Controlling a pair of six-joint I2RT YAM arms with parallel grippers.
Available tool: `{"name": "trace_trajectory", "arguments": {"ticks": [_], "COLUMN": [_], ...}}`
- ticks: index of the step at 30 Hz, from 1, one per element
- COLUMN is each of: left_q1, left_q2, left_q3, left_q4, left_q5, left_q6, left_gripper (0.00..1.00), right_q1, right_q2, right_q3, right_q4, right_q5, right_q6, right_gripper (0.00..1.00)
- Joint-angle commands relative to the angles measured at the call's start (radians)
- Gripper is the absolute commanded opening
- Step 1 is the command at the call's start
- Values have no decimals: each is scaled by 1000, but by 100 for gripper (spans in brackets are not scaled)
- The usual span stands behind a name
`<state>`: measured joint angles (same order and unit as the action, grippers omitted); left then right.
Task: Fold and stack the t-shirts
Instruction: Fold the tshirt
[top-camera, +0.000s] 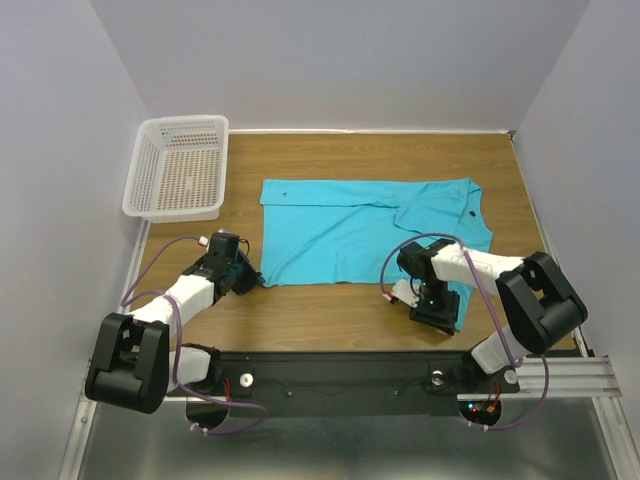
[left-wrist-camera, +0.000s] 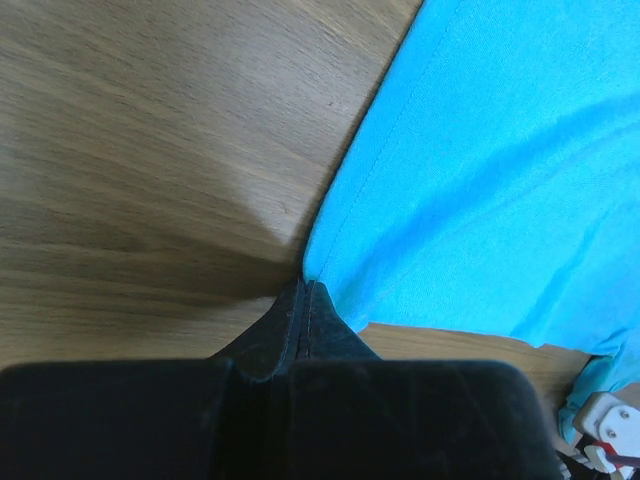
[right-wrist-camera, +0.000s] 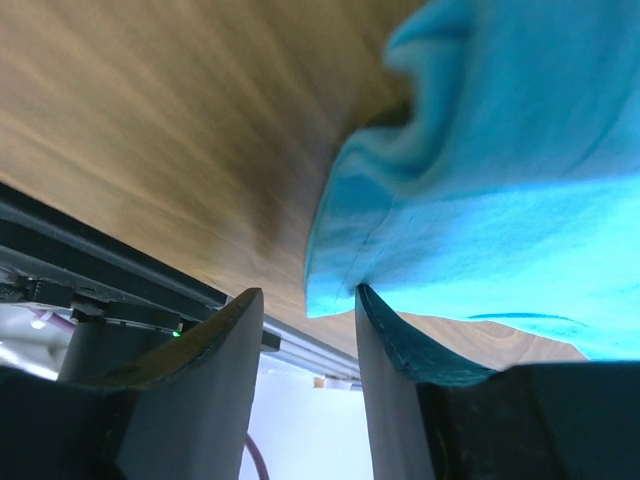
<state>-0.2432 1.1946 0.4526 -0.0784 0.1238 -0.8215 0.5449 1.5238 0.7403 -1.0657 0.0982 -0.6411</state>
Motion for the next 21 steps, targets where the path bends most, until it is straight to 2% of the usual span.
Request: {"name": "trace_trajectory", "arguments": {"ticks": [1,12,15,21], "left_q1": [-5,-5,-5,-5], "left_q2": [-16,-10,-13,-21], "left_q3": [-15,-12,-14,-25], "left_q4": [14,20,20,20], "left_q5": [-1,5,4,4], "left_q6": [-8,-13,-14,-13], "left_gripper": [0,0,0,0], "right_q1": [9,9,10,9], "right_q2": [29,50,50,44], "right_q3": [42,61,62,60], "right_q4": [-11,6,6,7], "right_q5": [-2,8,14,20], "right_q6": [55,129,141,161], "right_gripper": [47,45,40,21]}}
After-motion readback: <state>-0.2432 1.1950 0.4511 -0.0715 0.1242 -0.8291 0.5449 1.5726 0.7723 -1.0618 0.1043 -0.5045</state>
